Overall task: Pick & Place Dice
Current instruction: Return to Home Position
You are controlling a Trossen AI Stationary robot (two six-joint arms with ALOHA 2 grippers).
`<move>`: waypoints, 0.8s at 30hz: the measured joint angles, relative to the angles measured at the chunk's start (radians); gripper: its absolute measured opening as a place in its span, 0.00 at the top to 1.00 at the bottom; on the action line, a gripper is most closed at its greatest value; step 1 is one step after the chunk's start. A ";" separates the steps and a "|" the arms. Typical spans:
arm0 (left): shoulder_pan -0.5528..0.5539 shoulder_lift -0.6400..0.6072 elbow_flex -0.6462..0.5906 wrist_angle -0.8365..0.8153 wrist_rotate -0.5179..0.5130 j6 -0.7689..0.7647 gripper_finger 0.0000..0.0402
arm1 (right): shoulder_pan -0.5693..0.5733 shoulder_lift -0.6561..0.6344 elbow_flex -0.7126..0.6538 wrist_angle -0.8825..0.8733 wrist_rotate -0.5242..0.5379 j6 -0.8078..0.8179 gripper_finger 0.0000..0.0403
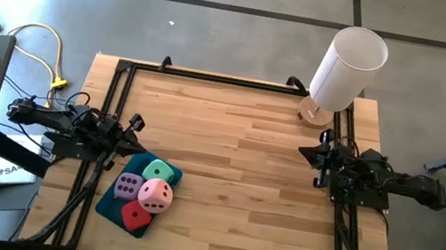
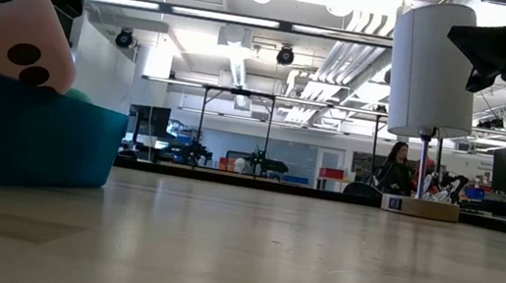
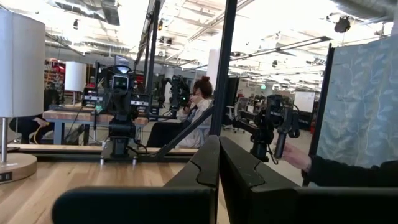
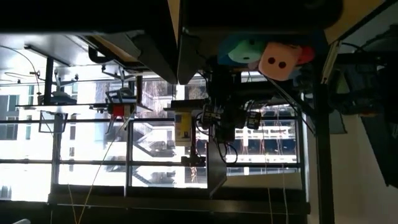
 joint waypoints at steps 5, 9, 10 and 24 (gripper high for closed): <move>-0.003 0.000 0.000 0.000 0.000 0.000 1.00 | 0.000 0.000 0.000 -0.074 0.001 -0.003 1.00; -0.003 0.000 0.000 0.000 0.000 0.000 1.00 | 0.000 0.000 0.000 -0.133 0.001 -0.004 1.00; -0.003 0.000 0.000 0.000 0.000 0.000 1.00 | 0.000 0.000 0.000 -0.143 0.001 -0.004 1.00; -0.003 0.000 0.000 0.000 0.000 0.000 1.00 | 0.000 0.000 0.000 -0.187 0.001 -0.004 1.00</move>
